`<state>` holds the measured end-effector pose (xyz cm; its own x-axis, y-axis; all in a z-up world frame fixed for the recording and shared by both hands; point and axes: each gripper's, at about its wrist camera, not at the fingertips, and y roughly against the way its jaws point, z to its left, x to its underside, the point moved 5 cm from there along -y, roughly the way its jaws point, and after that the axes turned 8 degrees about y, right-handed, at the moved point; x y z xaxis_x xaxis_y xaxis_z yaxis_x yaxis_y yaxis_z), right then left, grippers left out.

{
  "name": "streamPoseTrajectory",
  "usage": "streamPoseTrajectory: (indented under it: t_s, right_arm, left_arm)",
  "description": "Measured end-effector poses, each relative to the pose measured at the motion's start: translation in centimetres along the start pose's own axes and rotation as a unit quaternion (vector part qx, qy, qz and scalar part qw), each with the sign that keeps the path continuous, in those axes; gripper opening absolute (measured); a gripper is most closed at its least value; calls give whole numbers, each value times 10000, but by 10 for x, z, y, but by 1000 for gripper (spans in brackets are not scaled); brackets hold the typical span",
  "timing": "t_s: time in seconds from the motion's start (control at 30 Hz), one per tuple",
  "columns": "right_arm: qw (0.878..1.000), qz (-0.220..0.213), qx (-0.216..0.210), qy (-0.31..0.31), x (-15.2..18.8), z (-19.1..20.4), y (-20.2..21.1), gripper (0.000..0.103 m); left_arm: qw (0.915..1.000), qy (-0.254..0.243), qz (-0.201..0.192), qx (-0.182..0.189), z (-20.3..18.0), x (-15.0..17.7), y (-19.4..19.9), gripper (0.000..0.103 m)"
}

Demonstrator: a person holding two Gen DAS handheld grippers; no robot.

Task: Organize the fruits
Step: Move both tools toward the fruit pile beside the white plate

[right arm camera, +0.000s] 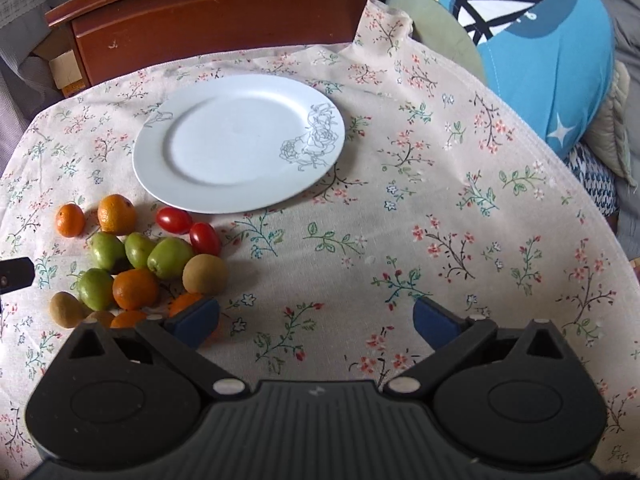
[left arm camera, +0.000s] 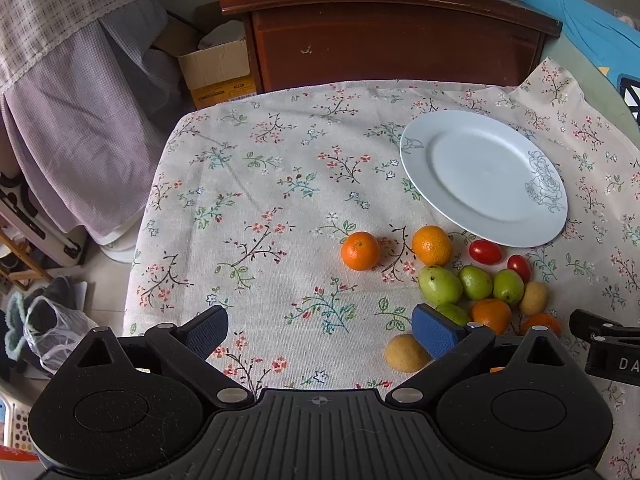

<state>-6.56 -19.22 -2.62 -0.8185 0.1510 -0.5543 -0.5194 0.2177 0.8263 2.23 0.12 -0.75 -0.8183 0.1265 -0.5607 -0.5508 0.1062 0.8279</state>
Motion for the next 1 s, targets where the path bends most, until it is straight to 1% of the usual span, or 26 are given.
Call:
streamPoseTrajectory:
  t_s: [0.07, 0.13, 0.2, 0.27, 0.33, 0.43, 0.53, 0.6, 0.73, 1.0]
  right_arm:
    - [9999, 31, -53, 86, -4, 3, 12, 102]
    - [9999, 35, 18, 165, -3, 4, 21, 102]
    - [9999, 58, 102, 81, -1, 1, 24, 102]
    - [9997, 121, 70, -181, 1, -3, 23, 102]
    - [9994, 128, -86, -310, -1, -2, 19, 102]
    - [9992, 308, 24, -267, 1, 3, 8, 102]
    - [9987, 448, -117, -221, 5, 12, 1, 102]
    - [9987, 448, -197, -166, 5, 17, -1, 102]
    - [9989, 472, -30, -11, 6, 21, -5, 102]
    - [9988, 488, -68, 52, 6, 22, -7, 102]
  left_arm:
    - [10000, -12, 11, -28, 2, -1, 3, 99]
    - [10000, -42, 16, -77, 3, 0, 5, 99]
    - [9999, -46, 37, -104, 4, 1, 7, 99]
    - [9999, -67, 35, -140, 4, 2, 7, 99]
    - [9997, -128, 21, -202, 2, 3, 7, 99]
    - [9996, -155, 96, -215, -1, 6, 6, 99]
    - [9996, -184, 157, -126, -4, 9, 5, 99]
    - [9995, -219, 186, -121, -7, 11, 4, 99]
    - [9994, -246, 225, -68, -10, 13, 4, 99]
    - [9990, -348, 266, -87, -15, 18, 2, 99]
